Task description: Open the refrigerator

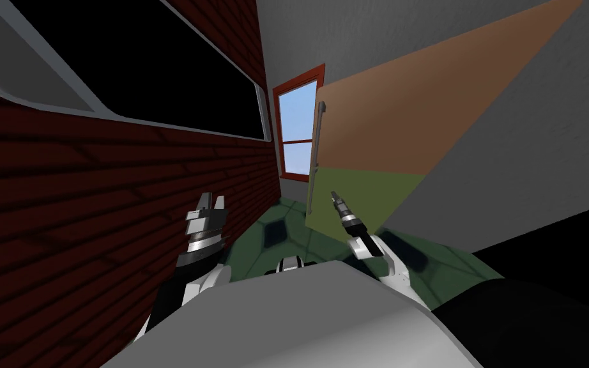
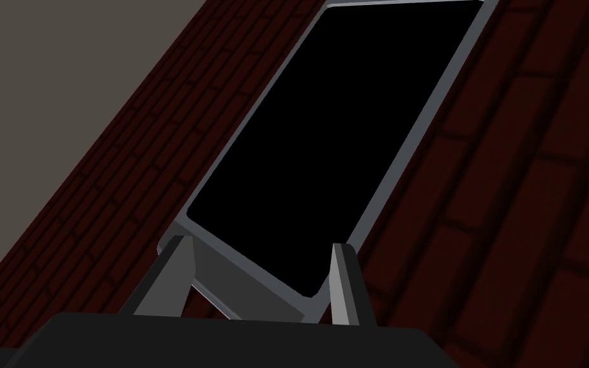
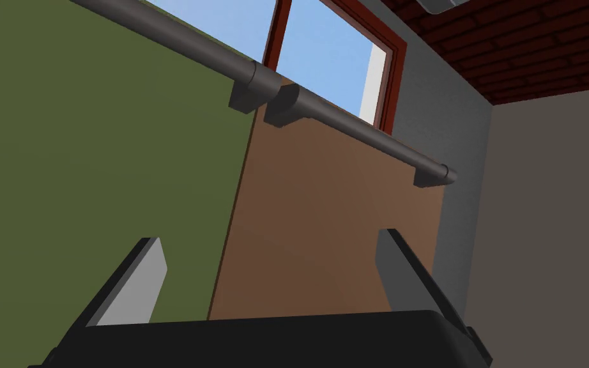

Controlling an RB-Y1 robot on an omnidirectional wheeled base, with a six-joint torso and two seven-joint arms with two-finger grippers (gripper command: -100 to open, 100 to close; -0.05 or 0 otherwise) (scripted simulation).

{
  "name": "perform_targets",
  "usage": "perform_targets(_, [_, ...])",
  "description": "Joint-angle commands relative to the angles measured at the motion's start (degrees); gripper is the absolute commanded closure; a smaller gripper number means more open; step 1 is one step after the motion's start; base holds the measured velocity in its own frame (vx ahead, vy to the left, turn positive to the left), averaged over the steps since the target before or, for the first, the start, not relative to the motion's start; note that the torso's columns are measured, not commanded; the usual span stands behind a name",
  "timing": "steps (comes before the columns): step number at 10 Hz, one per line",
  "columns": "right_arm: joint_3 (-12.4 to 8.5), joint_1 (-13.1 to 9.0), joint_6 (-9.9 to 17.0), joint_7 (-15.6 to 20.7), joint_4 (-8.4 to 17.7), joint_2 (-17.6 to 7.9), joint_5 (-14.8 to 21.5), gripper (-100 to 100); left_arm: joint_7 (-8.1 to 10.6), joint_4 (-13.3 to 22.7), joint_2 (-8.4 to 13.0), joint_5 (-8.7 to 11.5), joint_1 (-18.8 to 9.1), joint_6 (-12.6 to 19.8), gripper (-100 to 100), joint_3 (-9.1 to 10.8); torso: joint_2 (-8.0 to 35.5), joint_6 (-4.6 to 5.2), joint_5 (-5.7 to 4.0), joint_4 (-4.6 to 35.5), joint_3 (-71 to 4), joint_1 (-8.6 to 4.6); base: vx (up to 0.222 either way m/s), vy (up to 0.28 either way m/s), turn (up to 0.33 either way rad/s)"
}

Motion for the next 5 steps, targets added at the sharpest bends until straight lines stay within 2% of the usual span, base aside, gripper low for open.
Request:
perform_targets(1, [-0.83,-0.5,1.35,3.22,1.87,-2.21,1.31,-100,0.0,0.0,0.0,0.0,0.0,0.0,0,0.0,-0.02,0.01,-0.01,-0.01,-0.02,-0.03,0.01,0.05,0.044])
perform_targets(5, [-2.94,-2.53,4.71,10.03,7.47,-8.14,4.63,-100,0.0,0.0,0.0,0.0,0.0,0.0,0,0.0,0.0,0.0,0.0,0.0,0.0,0.03,0.005,0.06,0.156])
